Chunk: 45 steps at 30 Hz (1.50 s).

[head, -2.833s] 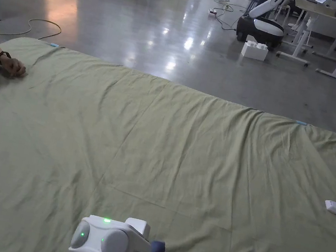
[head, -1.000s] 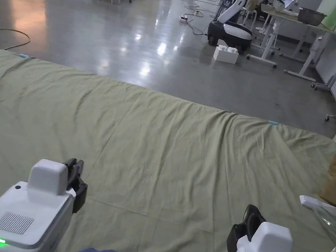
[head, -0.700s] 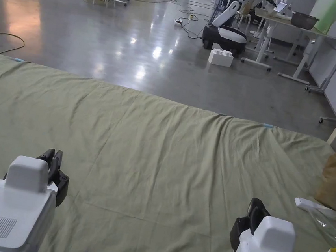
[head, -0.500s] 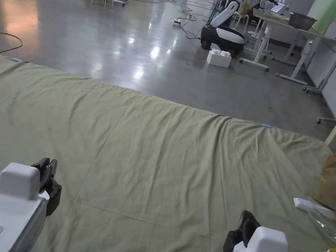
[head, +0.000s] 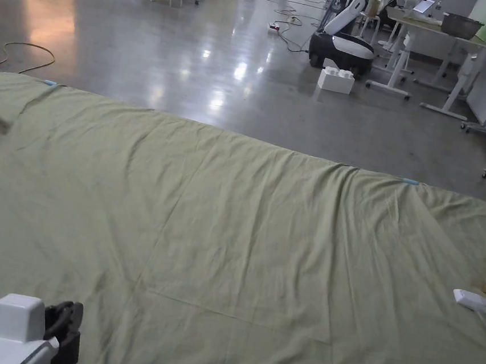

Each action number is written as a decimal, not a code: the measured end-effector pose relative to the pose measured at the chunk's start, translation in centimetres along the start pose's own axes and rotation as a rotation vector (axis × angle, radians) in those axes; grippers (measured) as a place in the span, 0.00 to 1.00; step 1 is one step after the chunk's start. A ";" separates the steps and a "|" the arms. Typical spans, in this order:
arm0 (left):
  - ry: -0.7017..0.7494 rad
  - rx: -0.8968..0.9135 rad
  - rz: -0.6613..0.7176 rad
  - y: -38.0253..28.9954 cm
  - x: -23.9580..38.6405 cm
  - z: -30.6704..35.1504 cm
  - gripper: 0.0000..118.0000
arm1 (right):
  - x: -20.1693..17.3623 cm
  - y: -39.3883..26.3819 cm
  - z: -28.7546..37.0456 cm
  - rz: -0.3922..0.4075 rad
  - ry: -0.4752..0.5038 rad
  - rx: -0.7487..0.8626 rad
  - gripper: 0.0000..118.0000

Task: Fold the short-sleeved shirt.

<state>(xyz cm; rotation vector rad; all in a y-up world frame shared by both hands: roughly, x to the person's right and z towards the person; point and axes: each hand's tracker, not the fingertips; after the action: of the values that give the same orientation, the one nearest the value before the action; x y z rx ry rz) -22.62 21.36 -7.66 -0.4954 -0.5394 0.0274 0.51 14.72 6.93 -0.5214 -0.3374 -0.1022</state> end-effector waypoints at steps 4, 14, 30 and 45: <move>-0.082 -0.127 0.095 -1.3 -1.6 -0.8 0.24 | 0.9 -2.7 -2.3 -0.045 -0.044 -0.125 0.01; -0.452 -0.625 0.496 -3.6 -3.2 -7.0 0.73 | 2.9 -4.5 -2.4 -0.081 -0.007 -0.110 0.01; -0.695 -0.807 0.774 -5.5 -4.6 -13.5 0.48 | 3.6 -5.4 -2.2 -0.061 0.028 -0.084 0.01; -0.724 -0.683 0.700 -7.0 -3.5 -11.7 0.25 | 3.2 -3.4 -1.1 -0.031 0.010 -0.064 0.01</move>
<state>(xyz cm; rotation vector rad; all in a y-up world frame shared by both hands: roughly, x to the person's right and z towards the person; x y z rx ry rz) -20.52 9.45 -14.86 -1.3484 -1.0659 0.7334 3.19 11.20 8.73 -0.5793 -0.3330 -0.1463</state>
